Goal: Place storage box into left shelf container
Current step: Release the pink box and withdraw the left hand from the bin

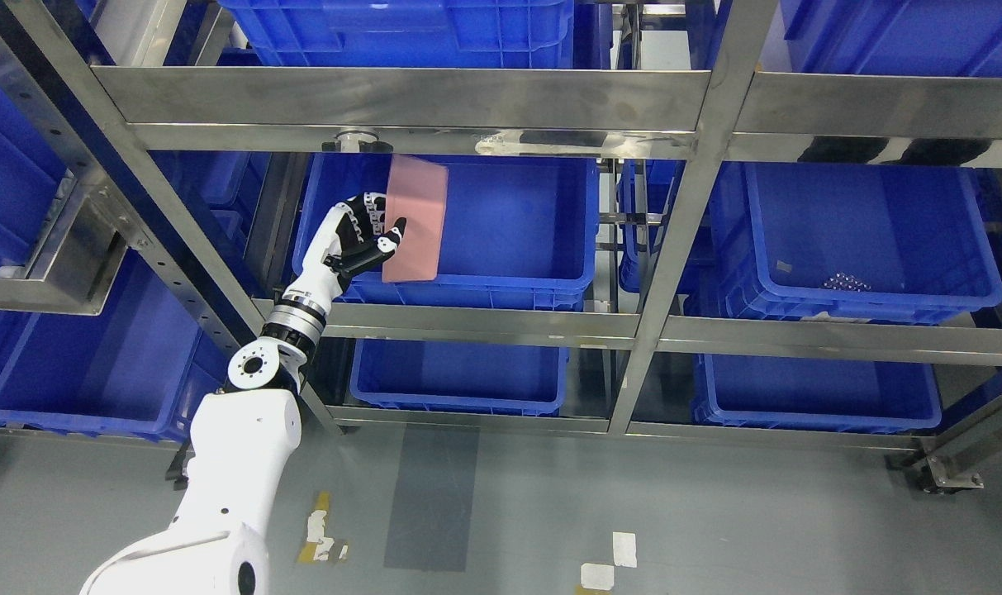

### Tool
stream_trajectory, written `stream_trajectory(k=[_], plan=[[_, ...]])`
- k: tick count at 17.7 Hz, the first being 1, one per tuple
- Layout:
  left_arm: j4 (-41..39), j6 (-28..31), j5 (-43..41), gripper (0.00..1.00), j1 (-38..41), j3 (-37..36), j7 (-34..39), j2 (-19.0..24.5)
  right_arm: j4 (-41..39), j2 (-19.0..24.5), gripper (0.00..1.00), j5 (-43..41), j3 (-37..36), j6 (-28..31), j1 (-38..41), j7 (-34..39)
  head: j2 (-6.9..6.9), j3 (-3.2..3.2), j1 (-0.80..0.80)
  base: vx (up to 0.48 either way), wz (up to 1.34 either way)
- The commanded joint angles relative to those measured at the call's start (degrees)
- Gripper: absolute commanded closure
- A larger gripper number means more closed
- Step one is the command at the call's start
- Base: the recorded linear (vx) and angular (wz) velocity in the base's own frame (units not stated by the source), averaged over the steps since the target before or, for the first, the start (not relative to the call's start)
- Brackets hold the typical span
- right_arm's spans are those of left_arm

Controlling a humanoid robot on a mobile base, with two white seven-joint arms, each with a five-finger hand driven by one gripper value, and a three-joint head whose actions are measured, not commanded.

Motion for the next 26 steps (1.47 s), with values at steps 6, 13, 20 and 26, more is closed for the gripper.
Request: stream_trajectory(k=[6,13,20,26], plan=[[4.37,-0.22,0.57,0.03,-2.03,-1.01,0.73,1.00,-1.00,-1.00,0.00,-0.18,0.00,-0.05,0.44,0.05,0.00,0.00,0.00,0.000,0.00],[-14.64,0.48,1.45,0.00,9.71,-1.62,0.03,1.00,-1.00,-1.00,0.00,-0.18,0.00,-0.05,0.44,0.05,0.00,0.00,0.00,0.000,0.00],[-64.49,17.94,7.25,0.00,26.97,-8.49,1.95,1.00,-1.00,-1.00,0.00,-0.18,0.00,-0.05,0.44,0.05,0.00,0.00,0.00,0.000,0.00],[-72.98,22.81,7.34,0.00,26.80,-5.67,6.36,1.00,-1.00,-1.00,0.00,-0.18,0.00,-0.05,0.44,0.05,0.00,0.00,0.00,0.001,0.01]])
